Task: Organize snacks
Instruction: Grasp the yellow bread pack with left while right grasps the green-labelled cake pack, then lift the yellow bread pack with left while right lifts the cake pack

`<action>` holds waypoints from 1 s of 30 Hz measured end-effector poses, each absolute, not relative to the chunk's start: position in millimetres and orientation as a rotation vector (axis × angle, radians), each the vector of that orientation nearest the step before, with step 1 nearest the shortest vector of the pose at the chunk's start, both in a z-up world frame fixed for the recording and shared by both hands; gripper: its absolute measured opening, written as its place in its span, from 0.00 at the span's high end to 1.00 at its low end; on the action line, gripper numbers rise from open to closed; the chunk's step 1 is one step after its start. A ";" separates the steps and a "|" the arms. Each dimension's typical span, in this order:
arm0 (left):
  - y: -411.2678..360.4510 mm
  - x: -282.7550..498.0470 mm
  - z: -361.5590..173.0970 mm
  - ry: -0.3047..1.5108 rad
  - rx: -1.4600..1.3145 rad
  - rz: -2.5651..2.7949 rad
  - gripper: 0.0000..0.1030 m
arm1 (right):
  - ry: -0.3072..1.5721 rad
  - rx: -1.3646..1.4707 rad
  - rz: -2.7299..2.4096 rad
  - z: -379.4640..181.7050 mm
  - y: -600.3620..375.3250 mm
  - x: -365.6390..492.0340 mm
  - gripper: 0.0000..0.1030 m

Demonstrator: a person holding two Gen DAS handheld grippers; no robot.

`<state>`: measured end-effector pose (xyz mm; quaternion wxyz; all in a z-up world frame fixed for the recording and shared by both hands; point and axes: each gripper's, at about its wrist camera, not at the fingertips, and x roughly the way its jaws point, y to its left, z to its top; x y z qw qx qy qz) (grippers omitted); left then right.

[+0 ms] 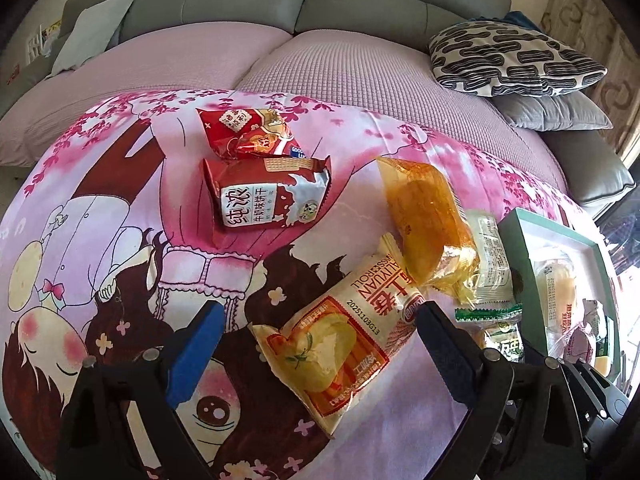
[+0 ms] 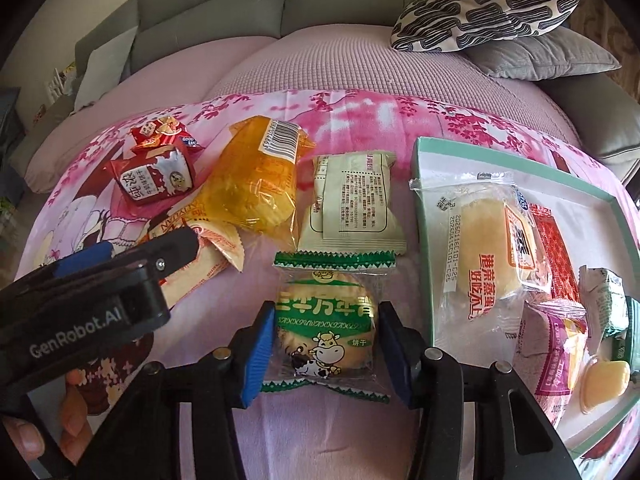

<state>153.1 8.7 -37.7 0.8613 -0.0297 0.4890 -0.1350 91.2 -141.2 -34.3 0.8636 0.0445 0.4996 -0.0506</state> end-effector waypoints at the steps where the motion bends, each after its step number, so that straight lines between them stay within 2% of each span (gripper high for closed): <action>1: 7.4 151.7 -35.4 1.016 -0.058 -0.298 0.06 | 1.048 0.093 -0.104 -33.9 -141.6 90.3 0.49; 5: -1.2 151.5 -36.0 1.018 -0.016 -0.299 0.07 | 1.051 0.084 -0.102 -32.7 -141.6 86.6 0.49; 6: -1.8 152.7 -38.5 1.027 -0.005 -0.288 0.10 | 1.051 0.082 -0.100 -32.6 -141.5 86.3 0.49; 7: -1.6 154.0 -40.7 1.036 0.006 -0.270 0.18 | 1.052 0.083 -0.099 -32.4 -141.5 86.0 0.49; 16: 21.8 159.0 -42.4 1.036 -0.084 -0.202 0.24 | 1.044 0.096 -0.083 -31.4 -143.5 83.4 0.49; 21: 13.2 158.6 -44.9 1.040 -0.046 -0.212 0.26 | 1.037 0.095 -0.076 -31.9 -143.1 82.2 0.49; 24: 8.0 156.7 -42.6 1.028 -0.032 -0.234 0.38 | 1.028 0.103 -0.070 -31.9 -143.9 80.7 0.49; 25: 6.5 156.2 -41.4 1.023 -0.034 -0.250 0.46 | 1.026 0.106 -0.067 -31.7 -144.1 80.5 0.49; 30: 1.6 154.1 -37.8 1.019 -0.014 -0.260 0.53 | 1.015 0.131 -0.053 -29.6 -147.2 79.2 0.49</action>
